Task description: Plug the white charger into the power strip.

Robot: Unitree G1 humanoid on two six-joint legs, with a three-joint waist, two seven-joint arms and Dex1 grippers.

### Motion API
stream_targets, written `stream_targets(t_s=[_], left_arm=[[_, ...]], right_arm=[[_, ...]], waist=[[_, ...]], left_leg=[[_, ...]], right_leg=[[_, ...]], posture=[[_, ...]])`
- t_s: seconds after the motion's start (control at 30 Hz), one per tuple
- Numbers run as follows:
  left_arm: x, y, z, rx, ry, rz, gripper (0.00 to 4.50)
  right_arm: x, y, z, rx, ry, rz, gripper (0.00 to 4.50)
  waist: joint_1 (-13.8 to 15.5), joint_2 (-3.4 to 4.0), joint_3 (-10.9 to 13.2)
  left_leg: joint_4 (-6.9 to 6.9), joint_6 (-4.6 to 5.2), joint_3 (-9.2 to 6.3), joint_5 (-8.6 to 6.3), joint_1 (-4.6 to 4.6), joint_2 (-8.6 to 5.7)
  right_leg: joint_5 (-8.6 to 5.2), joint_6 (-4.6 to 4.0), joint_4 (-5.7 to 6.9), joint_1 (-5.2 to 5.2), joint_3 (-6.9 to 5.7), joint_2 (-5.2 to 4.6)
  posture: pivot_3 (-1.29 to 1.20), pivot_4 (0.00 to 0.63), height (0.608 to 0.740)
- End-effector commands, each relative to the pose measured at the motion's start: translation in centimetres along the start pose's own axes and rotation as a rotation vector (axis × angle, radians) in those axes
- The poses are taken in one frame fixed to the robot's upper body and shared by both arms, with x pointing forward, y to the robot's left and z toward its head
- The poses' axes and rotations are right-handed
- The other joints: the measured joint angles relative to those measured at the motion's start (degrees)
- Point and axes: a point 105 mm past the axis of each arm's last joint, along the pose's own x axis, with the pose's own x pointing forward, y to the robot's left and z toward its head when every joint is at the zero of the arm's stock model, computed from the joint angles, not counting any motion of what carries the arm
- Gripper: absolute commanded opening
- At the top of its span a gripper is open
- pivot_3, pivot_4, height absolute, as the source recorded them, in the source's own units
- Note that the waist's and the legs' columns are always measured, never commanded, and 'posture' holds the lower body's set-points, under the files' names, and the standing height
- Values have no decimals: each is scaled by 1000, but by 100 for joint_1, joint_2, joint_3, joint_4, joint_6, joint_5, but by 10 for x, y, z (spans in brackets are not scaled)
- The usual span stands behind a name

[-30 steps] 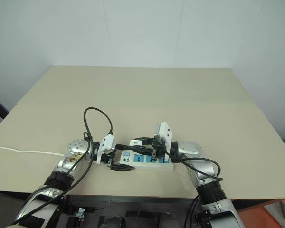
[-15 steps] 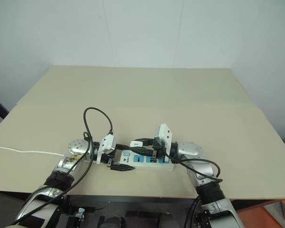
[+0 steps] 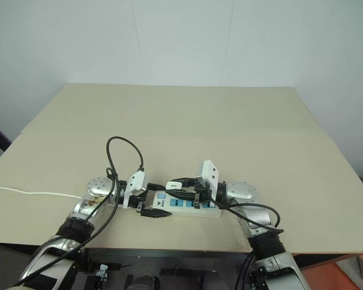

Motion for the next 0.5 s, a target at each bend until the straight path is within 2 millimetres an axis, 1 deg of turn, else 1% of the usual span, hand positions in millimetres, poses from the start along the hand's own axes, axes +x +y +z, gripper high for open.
stream_targets(t_s=[0.03, 0.13, 0.27, 0.37, 0.43, 0.5], left_arm=[[0, -7, -8, -22, 35, -35, 3304], [-1, -7, -8, -23, 36, -32, 3304], [-1, -7, -8, -23, 37, -27, 3304], [-2, -7, -9, -23, 39, -23, 3304], [-3, -7, -9, -24, 40, -22, 3304], [-3, -7, -9, -25, 42, -23, 3304]], right_arm=[[-10, -2, -12, 3, 50, -11, 1180], [-20, -2, -28, 46, 96, -29, 1180], [-31, -1, -44, 77, 153, -33, 1180], [-34, 3, -49, 77, 179, -8, 1180], [-31, 4, -48, 78, 178, 4, 1180], [-24, 5, -45, 71, 175, 28, 1180]], waist=[[1, 0, 0], [6, -1, -2], [13, -4, -13], [20, -7, -24], [22, -9, -29], [21, -9, -33]], left_leg=[[0, 0, 0, 0, 1, 0], [0, 0, 0, 0, 3, 0], [0, 0, 0, 0, 7, 0], [0, 0, 0, 0, 9, 0], [0, 0, -1, 0, 11, 0], [0, 0, -1, 0, 12, 0]], right_leg=[[0, 0, 0, 1, 0, 0], [0, 0, -1, 5, 0, 0], [0, 0, -3, 10, -1, -1], [-2, 3, -5, 14, -2, -1], [-4, 6, -6, 17, -3, -1], [-5, 9, -7, 18, -3, -1]], posture=[[0, 150, 740], [0, 150, 740], [0, 150, 740], [0, 150, 740], [0, 150, 740], [0, 150, 740]])
